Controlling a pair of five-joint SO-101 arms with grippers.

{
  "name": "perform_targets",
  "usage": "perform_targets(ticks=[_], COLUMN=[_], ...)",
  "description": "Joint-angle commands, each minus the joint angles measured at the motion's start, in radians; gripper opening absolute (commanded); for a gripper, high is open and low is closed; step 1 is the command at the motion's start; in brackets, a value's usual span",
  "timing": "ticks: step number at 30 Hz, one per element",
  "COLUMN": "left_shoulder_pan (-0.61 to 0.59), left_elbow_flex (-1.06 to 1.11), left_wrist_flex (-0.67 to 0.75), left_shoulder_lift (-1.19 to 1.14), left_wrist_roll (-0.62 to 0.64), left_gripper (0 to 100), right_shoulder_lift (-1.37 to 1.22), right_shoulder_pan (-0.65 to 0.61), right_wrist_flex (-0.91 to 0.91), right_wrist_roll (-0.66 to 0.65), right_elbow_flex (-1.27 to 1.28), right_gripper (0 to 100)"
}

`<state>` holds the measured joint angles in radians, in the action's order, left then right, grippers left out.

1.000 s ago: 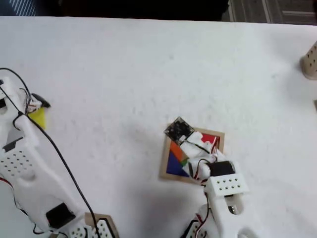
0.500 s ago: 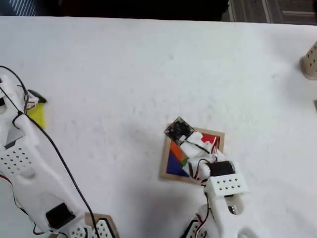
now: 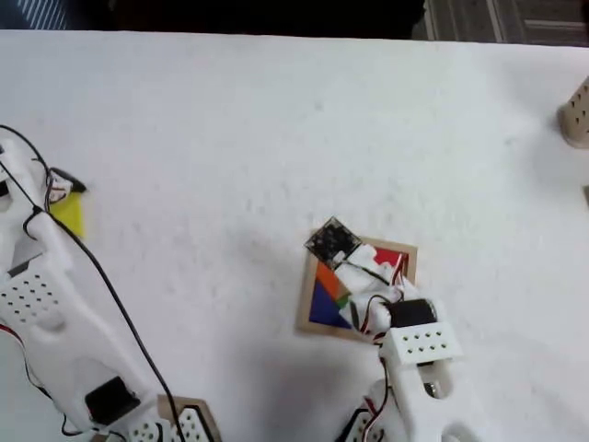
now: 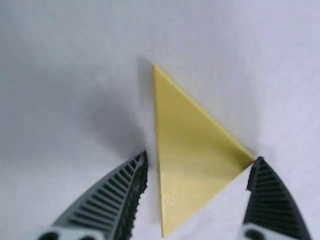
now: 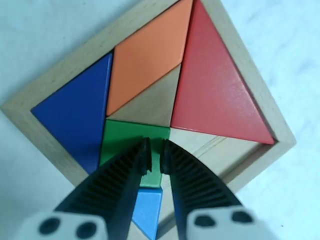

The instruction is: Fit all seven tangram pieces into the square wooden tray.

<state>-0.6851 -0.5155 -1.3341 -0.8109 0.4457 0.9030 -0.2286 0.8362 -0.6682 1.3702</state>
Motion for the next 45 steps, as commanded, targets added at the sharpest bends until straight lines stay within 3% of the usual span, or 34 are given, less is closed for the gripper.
perform_targets(ticks=[1,8,19,23,30,45], left_shoulder_pan=[-0.008,-0.008,-0.012,-0.044,-0.110,-0.087], left_elbow_flex=[-0.049,-0.052,-0.054,-0.138,-0.328,-0.525], left_wrist_flex=[-0.008,-0.006,-0.064,-0.144,-0.195,-0.229], left_shoulder_lift=[0.008,0.010,0.022,0.045,0.031,-0.274], left_wrist_roll=[0.043,0.026,0.011,-0.037,0.104,0.204], left_gripper=[32,15,15,21,42,43], right_shoulder_lift=[0.008,0.008,0.008,0.008,0.008,0.008], right_shoulder_pan=[-0.008,-0.008,-0.008,-0.008,-0.008,-0.008], right_wrist_flex=[-0.007,-0.007,-0.007,-0.007,-0.007,-0.005], right_wrist_roll=[-0.014,-0.014,-0.014,-0.014,-0.014,-0.014], right_elbow_flex=[0.000,0.000,0.000,0.000,0.000,0.000], right_gripper=[4.8,4.8,4.8,4.8,4.8,4.8])
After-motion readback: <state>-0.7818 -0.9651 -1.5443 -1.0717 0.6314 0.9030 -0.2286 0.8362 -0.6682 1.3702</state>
